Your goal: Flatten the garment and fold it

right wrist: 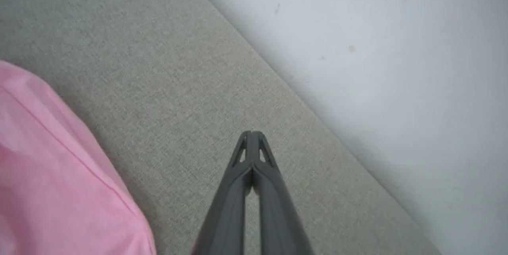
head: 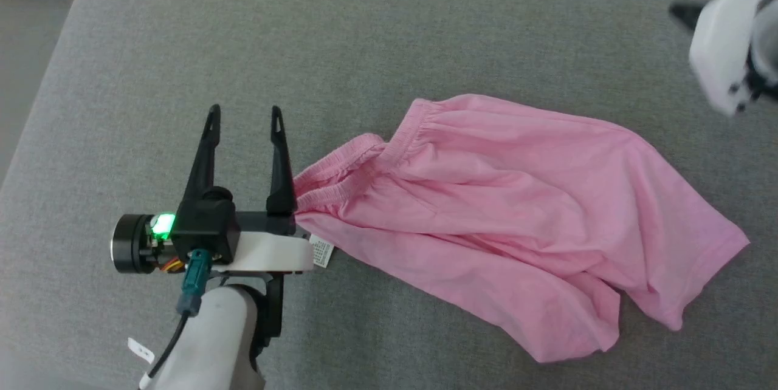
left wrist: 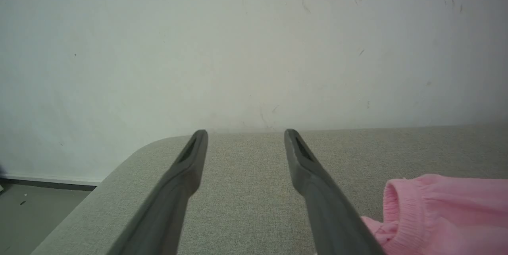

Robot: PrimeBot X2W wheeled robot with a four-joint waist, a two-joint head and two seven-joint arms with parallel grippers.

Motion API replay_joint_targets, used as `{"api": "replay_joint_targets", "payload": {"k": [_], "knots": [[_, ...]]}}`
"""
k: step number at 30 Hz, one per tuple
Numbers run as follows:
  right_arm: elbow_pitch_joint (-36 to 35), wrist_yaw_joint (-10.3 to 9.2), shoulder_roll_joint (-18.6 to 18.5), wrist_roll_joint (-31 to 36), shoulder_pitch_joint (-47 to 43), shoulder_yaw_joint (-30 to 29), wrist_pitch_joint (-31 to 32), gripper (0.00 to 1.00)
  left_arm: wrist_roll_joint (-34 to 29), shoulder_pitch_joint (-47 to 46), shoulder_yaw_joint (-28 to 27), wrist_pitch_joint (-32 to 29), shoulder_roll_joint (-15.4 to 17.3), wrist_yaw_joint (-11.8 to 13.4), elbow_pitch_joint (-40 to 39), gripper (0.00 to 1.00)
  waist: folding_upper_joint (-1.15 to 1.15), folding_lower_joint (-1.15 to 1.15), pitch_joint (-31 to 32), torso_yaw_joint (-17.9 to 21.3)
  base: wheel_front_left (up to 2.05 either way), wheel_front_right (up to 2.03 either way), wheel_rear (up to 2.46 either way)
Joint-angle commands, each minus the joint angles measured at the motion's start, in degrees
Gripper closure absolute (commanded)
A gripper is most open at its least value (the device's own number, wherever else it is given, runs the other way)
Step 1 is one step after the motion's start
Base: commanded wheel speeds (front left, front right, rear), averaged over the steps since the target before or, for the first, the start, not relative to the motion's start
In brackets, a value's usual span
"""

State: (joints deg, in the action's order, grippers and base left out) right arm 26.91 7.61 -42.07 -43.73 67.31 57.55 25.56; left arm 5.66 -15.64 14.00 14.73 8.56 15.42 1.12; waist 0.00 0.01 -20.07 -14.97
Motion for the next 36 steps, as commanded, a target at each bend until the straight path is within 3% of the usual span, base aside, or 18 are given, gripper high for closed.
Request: {"api": "replay_joint_targets", "payload": {"k": [1,2,9,10,11,18,27,31,36], "knots": [[0.2,-0.12,0.4,0.3,0.6,0.0,-0.3,1.0,-0.4,-0.2,-0.3,0.3,-0.3,-0.2,-0.1,0.0,0.0,-0.01,-1.0,-0.9,0.0,0.0,0.0],[1.6,-0.12,0.5,0.7,4.4,-0.8,-0.8,1.0,-0.8,-0.8,-0.4,0.3,-1.3,-1.0,-0.6,0.0,0.0,-0.01,-2.2,-1.9,0.0,0.0,0.0],[3.9,-0.12,-0.3,-2.5,6.3,2.3,3.7,1.0,-1.6,-0.9,-1.4,0.3,-3.7,-2.1,-1.6,0.0,0.0,-0.01,-3.5,-3.4,0.0,0.0,0.0],[4.2,-0.12,-0.4,-3.5,5.9,2.2,3.4,0.85,-1.8,-0.6,-1.8,0.3,-3.8,-2.1,-1.7,0.0,0.0,-0.01,-3.3,-3.2,0.0,0.0,0.0],[4.3,-0.12,-0.4,-4.6,5.4,2.0,3.1,0.0,-1.9,-0.2,-2.2,0.3,-3.9,-2.2,-1.7,0.0,0.0,-0.01,-2.9,-2.9,0.0,0.0,0.0],[-0.4,-0.12,-2.2,-11.6,3.8,3.0,5.0,0.0,-2.7,1.7,-4.4,0.3,-3.8,-2.9,-1.0,0.0,0.0,-0.01,0.1,-0.6,0.0,0.0,0.0],[-13.6,-0.12,-8.5,-19.6,1.9,8.8,16.3,0.0,-3.6,3.8,-5.4,0.3,-4.0,-4.2,-0.5,0.0,0.0,-0.01,4.0,0.5,0.0,0.0,0.0],[-13.4,-0.12,-8.8,-21.5,-1.8,9.9,16.4,0.0,-4.0,3.9,-5.4,0.3,-4.1,-4.5,-1.1,0.0,0.0,-0.01,3.5,0.3,0.0,0.0,0.0],[-7.9,-0.12,-5.4,-23.0,-6.0,9.4,12.8,0.0,-4.0,3.1,-5.5,0.3,-4.3,-4.9,-1.4,0.0,0.0,-0.01,1.5,-0.5,0.0,0.0,0.0]]}}
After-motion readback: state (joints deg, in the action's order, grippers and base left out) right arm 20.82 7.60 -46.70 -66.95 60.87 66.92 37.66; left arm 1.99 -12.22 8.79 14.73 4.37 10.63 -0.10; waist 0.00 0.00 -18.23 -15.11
